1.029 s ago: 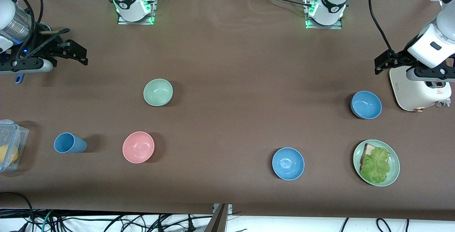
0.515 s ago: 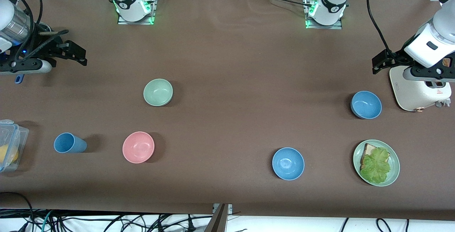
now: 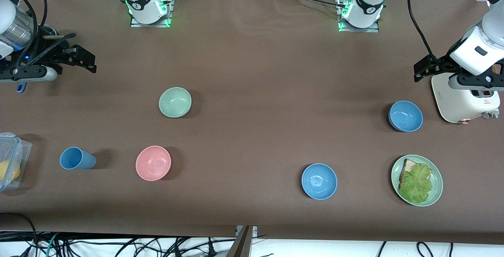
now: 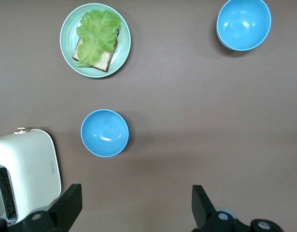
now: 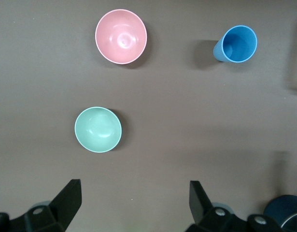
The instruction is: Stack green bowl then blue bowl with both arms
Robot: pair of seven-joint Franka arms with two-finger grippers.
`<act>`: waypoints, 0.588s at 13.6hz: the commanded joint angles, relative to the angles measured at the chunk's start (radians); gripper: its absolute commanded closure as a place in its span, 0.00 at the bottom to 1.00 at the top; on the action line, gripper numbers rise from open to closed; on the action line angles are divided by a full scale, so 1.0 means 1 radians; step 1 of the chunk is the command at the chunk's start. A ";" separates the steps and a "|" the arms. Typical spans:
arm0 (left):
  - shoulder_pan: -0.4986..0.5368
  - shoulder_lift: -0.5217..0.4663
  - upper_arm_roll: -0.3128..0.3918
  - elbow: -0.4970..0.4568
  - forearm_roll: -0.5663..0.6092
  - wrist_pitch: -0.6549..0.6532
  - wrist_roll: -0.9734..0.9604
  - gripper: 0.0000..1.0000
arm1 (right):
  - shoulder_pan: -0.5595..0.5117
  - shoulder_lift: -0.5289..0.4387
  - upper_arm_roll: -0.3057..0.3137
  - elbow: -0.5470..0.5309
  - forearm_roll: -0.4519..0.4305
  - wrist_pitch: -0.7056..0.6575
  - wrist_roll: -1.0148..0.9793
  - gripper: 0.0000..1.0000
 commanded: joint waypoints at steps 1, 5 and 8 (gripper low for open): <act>0.006 0.017 0.003 0.031 0.004 -0.022 0.008 0.00 | -0.012 0.009 0.011 0.022 -0.008 -0.010 -0.004 0.01; 0.006 0.021 0.003 0.032 0.006 -0.022 0.009 0.00 | -0.012 0.009 0.011 0.023 -0.008 -0.005 -0.001 0.01; 0.006 0.025 0.006 0.032 0.006 -0.022 0.008 0.00 | -0.014 0.009 0.010 0.022 -0.008 -0.014 -0.001 0.01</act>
